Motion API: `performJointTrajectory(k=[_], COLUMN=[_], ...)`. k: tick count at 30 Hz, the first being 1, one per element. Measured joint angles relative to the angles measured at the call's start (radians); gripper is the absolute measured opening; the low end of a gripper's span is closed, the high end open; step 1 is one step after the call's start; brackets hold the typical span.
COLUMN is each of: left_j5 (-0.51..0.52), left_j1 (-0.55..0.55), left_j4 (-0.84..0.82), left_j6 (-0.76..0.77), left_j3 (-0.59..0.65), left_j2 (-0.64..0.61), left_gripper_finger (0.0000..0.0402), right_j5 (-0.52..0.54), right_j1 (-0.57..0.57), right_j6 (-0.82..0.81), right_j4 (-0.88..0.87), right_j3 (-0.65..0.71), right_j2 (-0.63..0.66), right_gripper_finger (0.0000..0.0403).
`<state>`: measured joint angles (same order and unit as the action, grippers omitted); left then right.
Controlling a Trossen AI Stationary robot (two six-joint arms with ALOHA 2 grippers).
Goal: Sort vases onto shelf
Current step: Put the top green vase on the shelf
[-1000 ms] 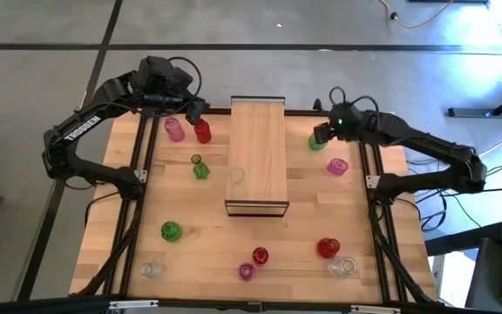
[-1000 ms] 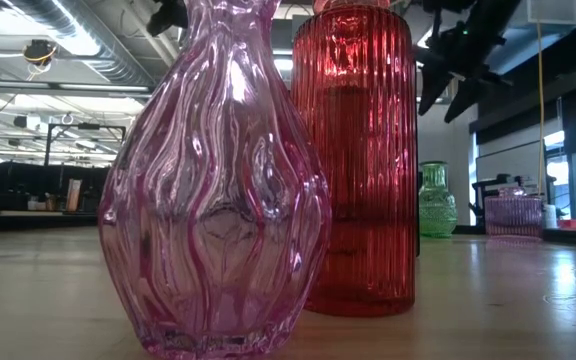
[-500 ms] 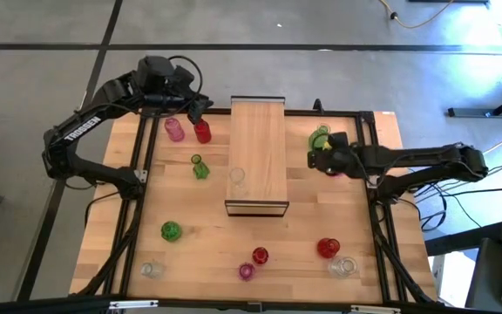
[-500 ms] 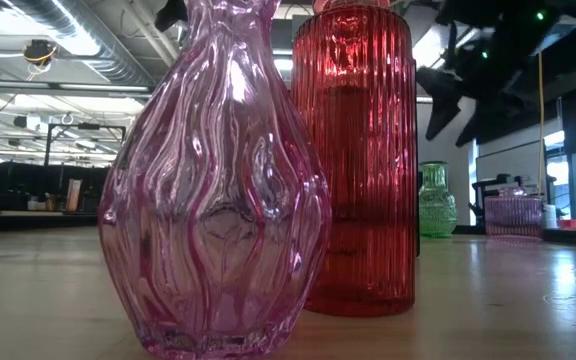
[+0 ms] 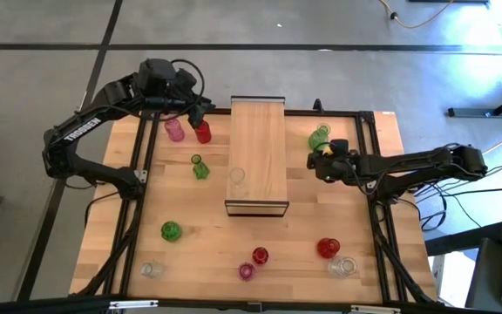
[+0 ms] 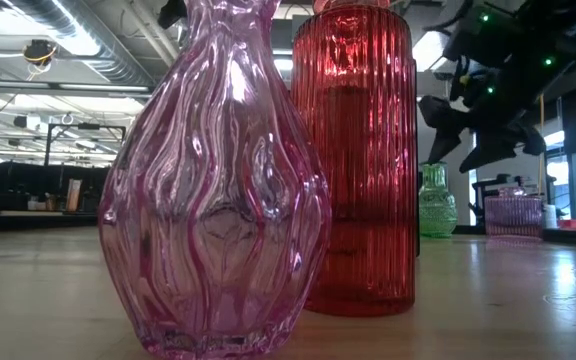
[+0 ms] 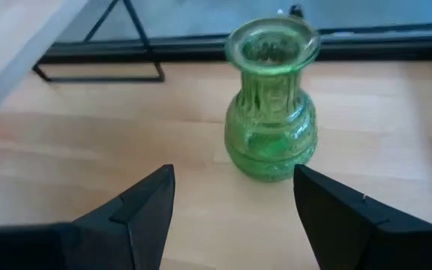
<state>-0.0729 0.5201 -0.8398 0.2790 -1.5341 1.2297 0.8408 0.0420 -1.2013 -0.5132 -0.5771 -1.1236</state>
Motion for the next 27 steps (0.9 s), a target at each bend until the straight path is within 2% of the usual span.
performJointTrajectory(k=[5, 11, 18, 27], left_j5=[-0.038, -0.053, -0.053, -0.053], left_j1=[0.000, 0.000, 0.000, 0.000], left_j4=[0.026, 0.034, 0.034, 0.033], left_j6=[-0.002, -0.002, -0.002, -0.002], left_j3=[0.000, 0.000, 0.000, 0.000], left_j2=[0.000, 0.000, 0.000, 0.000], left_gripper_finger=[0.0125, 0.0125, 0.0125, 0.0125], right_j5=[-0.016, -0.112, -0.139, -0.251], right_j1=[0.055, 0.132, 0.232, 0.362], right_j6=[0.012, 0.160, 0.248, 0.380], right_j4=[0.052, 0.215, 0.240, 0.348], right_j3=[0.028, 0.060, 0.063, 0.063], right_j2=[-0.003, -0.012, -0.018, -0.019], right_gripper_finger=[0.0253, 0.0253, 0.0253, 0.0253])
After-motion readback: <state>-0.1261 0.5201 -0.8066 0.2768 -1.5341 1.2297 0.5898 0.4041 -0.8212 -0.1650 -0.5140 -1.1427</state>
